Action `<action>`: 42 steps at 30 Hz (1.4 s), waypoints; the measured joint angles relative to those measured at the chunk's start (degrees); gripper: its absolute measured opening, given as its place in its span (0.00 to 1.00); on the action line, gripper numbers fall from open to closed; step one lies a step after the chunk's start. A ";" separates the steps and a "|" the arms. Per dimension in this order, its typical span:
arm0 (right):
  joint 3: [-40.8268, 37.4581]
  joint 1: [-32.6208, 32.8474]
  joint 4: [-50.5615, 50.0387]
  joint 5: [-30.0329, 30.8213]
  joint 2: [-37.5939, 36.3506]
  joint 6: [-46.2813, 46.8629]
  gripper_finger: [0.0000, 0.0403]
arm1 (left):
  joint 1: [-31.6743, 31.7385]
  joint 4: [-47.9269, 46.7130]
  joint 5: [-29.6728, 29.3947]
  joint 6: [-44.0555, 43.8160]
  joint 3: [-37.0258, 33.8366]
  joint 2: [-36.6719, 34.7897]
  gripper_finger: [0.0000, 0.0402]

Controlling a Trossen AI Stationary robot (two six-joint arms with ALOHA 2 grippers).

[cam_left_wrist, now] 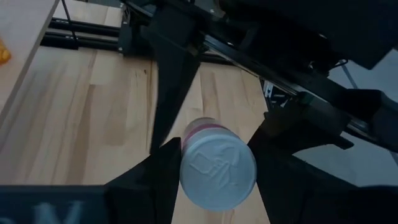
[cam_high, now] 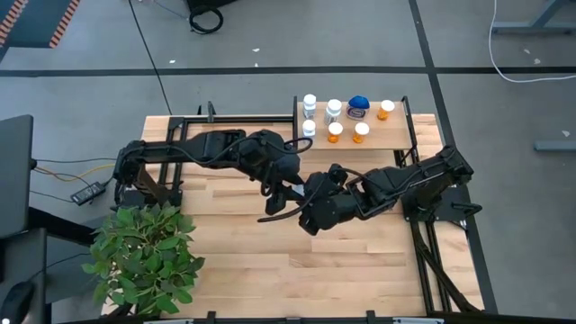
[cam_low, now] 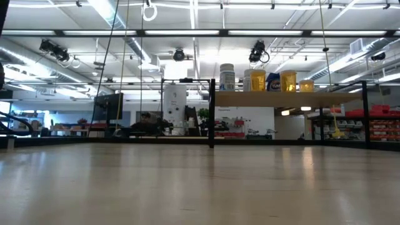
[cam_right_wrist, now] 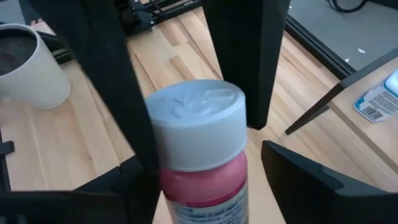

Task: Pick and place medicine bottles onto shelf by color
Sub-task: Put the pink medicine bottle on the shelf

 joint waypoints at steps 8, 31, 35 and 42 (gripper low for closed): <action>0.00 -0.59 0.59 -0.74 0.00 -1.78 0.49 | 0.01 -0.45 1.70 0.33 0.00 -0.02 0.50; -0.02 6.38 -26.10 26.10 -1.15 43.11 0.46 | 15.41 -8.45 2.45 9.17 0.02 -7.87 0.50; -3.79 5.35 -25.55 28.83 -2.72 46.39 0.46 | 16.46 -9.14 2.43 9.50 0.02 -7.79 0.51; -11.67 1.84 -25.61 29.06 -8.35 49.67 0.46 | 16.77 -12.01 2.45 13.21 0.00 -7.61 0.50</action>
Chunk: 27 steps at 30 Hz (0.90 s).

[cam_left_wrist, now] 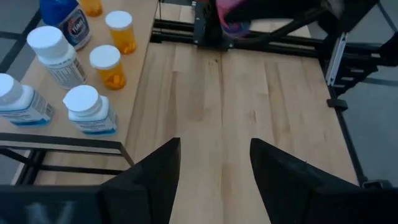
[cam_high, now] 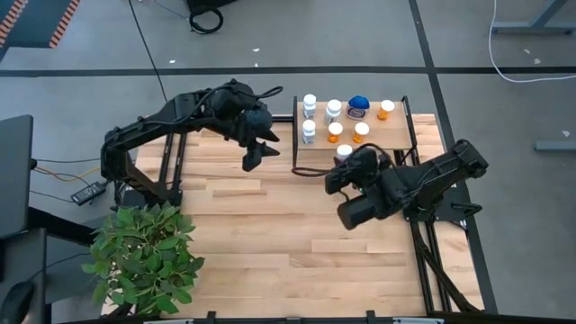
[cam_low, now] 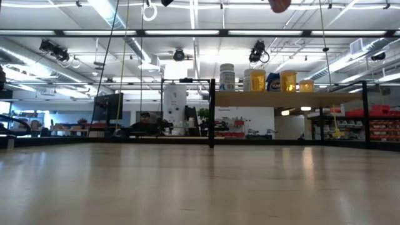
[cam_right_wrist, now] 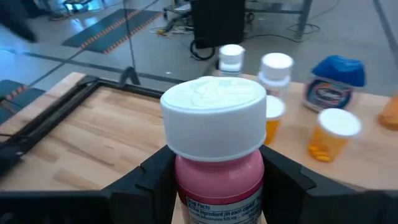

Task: Pick and place medicine bottles onto shelf by color
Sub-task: Put the pink medicine bottle on the shelf

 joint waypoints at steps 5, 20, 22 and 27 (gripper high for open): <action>-7.43 -1.36 0.04 -1.54 -7.23 0.71 0.46 | 0.18 -0.58 0.04 0.95 0.00 0.02 0.50; -35.11 -5.57 0.01 -3.07 -30.83 8.99 0.46 | 0.54 -0.61 0.04 -0.12 0.00 0.02 0.50; -38.17 -7.47 0.04 -3.05 -32.19 12.35 0.46 | 0.50 -0.60 0.07 -1.18 0.00 0.02 0.50; -44.12 -12.84 0.07 -2.88 -32.75 18.18 0.46 | 0.38 -0.60 0.04 -2.96 0.00 0.02 0.50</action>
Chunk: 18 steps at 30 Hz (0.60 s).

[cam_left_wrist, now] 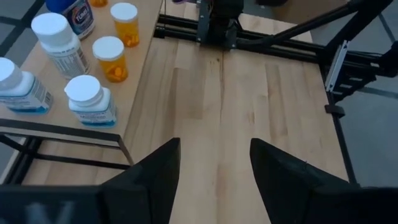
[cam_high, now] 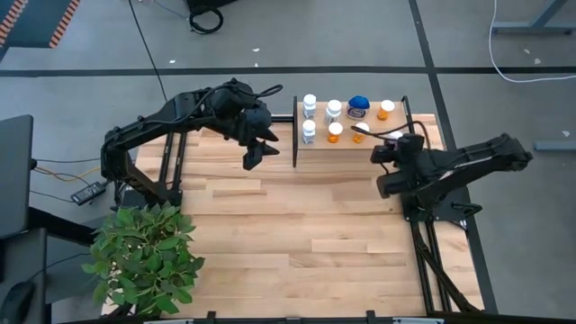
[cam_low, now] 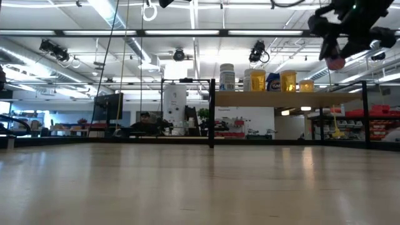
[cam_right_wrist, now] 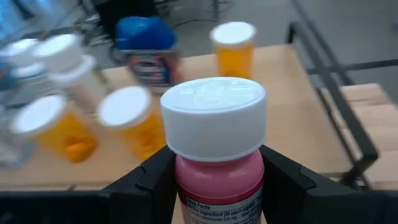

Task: Pick and place medicine bottles onto shelf by color
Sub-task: Put the pink medicine bottle on the shelf

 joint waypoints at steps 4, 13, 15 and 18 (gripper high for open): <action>-2.73 -3.63 0.45 3.55 0.46 0.33 0.46 | -0.39 0.02 0.00 -1.24 0.00 0.00 0.51; -7.04 -9.09 6.60 8.01 0.43 0.45 0.46 | -1.95 0.02 0.02 -1.24 0.00 0.00 0.49; -9.07 -9.18 11.94 8.01 0.43 -1.19 0.46 | -1.95 0.02 0.00 -1.25 0.00 0.00 0.49; -12.51 -9.18 19.20 7.85 0.50 -5.12 0.46 | -1.91 0.02 -0.03 -1.26 0.00 0.02 0.49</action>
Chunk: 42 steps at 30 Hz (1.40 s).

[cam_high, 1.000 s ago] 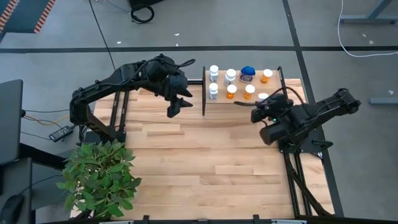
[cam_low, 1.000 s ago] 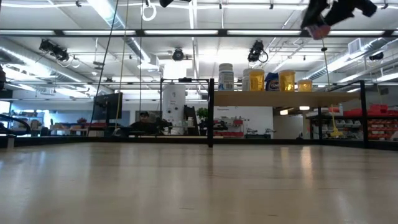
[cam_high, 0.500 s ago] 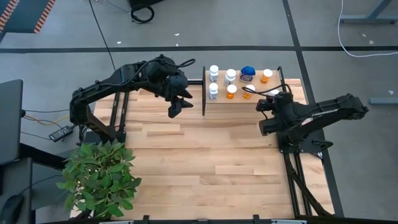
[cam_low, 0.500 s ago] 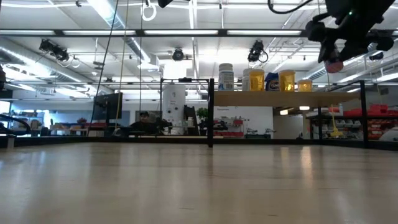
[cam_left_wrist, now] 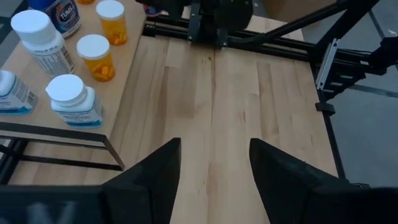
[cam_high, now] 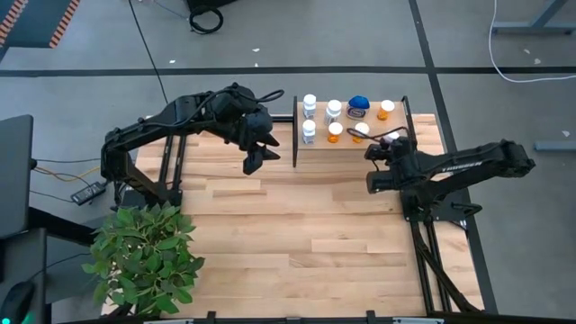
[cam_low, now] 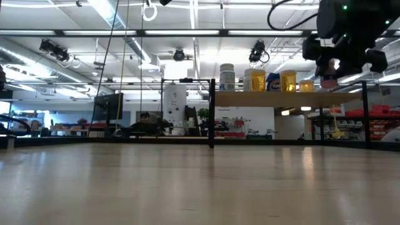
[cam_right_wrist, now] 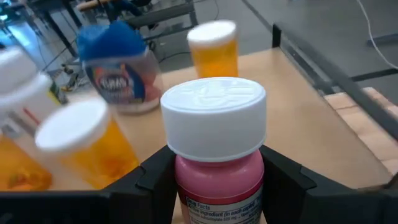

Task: Pick and place medicine bottles onto shelf by color
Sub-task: Put the pink medicine bottle on the shelf

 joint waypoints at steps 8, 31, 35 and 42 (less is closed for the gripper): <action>-3.25 -1.97 0.53 1.18 -0.11 -2.27 0.46 | -0.01 -2.17 0.01 -0.20 0.00 0.01 0.48; -3.64 -14.09 9.88 3.15 3.32 -11.72 0.46 | 0.00 -1.97 0.00 -0.22 0.00 0.02 0.48; -3.62 -15.01 10.21 3.08 3.54 -11.45 0.46 | 0.00 -1.97 -0.01 -0.31 0.00 0.02 0.48; -3.62 -15.80 11.60 2.71 3.54 -12.13 0.47 | 0.00 -1.92 -0.01 -0.01 0.00 0.02 0.48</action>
